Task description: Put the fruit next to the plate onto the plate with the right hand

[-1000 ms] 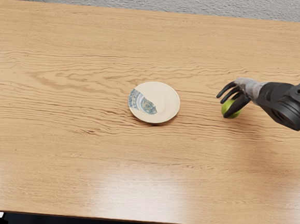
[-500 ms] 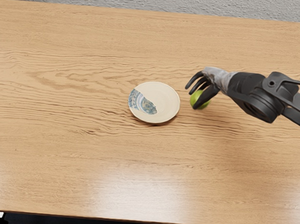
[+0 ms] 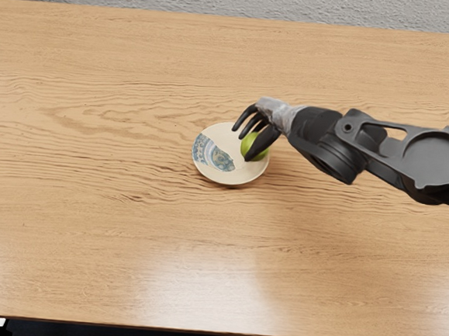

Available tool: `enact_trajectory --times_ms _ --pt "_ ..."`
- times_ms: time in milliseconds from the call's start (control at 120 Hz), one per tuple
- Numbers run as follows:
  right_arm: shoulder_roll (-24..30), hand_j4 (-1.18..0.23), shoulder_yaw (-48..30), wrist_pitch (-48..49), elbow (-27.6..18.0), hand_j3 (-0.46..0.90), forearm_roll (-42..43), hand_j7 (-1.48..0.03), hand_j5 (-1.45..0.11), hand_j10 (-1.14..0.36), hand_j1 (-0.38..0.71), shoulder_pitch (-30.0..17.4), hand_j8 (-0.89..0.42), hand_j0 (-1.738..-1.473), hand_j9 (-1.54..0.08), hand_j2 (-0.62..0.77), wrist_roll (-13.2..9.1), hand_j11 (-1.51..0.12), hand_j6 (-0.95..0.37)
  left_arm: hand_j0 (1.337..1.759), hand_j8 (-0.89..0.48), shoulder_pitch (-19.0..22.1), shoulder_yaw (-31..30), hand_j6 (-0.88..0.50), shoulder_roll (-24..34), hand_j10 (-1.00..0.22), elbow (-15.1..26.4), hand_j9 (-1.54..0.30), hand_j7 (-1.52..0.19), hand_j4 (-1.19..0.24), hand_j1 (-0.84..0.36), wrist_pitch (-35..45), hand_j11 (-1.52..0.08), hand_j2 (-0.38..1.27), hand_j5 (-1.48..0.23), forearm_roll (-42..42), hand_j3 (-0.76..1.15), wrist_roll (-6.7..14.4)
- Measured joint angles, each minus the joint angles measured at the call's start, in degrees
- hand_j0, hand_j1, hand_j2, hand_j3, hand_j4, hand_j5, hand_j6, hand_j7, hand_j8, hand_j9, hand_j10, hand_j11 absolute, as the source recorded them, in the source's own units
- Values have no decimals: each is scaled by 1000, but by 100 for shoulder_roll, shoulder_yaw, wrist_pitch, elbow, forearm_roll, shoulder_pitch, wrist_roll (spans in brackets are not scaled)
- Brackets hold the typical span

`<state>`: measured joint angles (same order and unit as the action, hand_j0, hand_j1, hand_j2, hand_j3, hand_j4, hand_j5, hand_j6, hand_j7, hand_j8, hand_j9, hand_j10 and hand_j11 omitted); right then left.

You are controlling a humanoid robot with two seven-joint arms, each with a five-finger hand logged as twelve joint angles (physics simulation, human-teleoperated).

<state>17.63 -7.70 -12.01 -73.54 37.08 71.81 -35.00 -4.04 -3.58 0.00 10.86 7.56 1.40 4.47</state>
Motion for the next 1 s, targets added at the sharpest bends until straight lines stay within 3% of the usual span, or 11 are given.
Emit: enact_trajectory --times_ms 242,408,608,775,1000 --pt "-263 -572 14 -177 255 0 20 -769 -799 -449 255 -20 -406 -1657 -772 151 1 -774 -588 1658 -8 0 1 -8 0 -8 2 -9 -9 -8 340 0 -9 2 -9 0 0 0" --pt "-280 -404 54 -502 295 0 179 -536 -549 -349 98 -19 -330 -1658 -537 38 0 -538 -411 1658 -8 0 2 -8 0 -7 2 -9 -9 -8 341 0 -9 2 -9 0 0 0" --pt "-148 -179 -51 -539 224 0 201 -236 -241 -159 -150 12 -152 -1658 -237 10 0 -237 -183 1658 -8 0 2 -8 0 -7 1 -9 -9 -7 341 0 -9 1 -9 0 0 -1" --pt "775 -80 -753 472 -18 0 -149 -104 -107 -71 -261 -195 -68 -1658 -105 5 0 -105 -82 1658 -8 34 -1 -8 0 -7 28 -9 -9 -8 341 -5 -9 2 -9 2 0 -1" --pt "2398 -28 -1521 2215 -104 0 -931 -35 -36 -25 -320 -652 -24 -1658 -35 2 0 -35 -29 1658 -8 133 0 -8 0 -8 8 -10 -10 -8 340 -1 -10 2 -10 8 0 0"
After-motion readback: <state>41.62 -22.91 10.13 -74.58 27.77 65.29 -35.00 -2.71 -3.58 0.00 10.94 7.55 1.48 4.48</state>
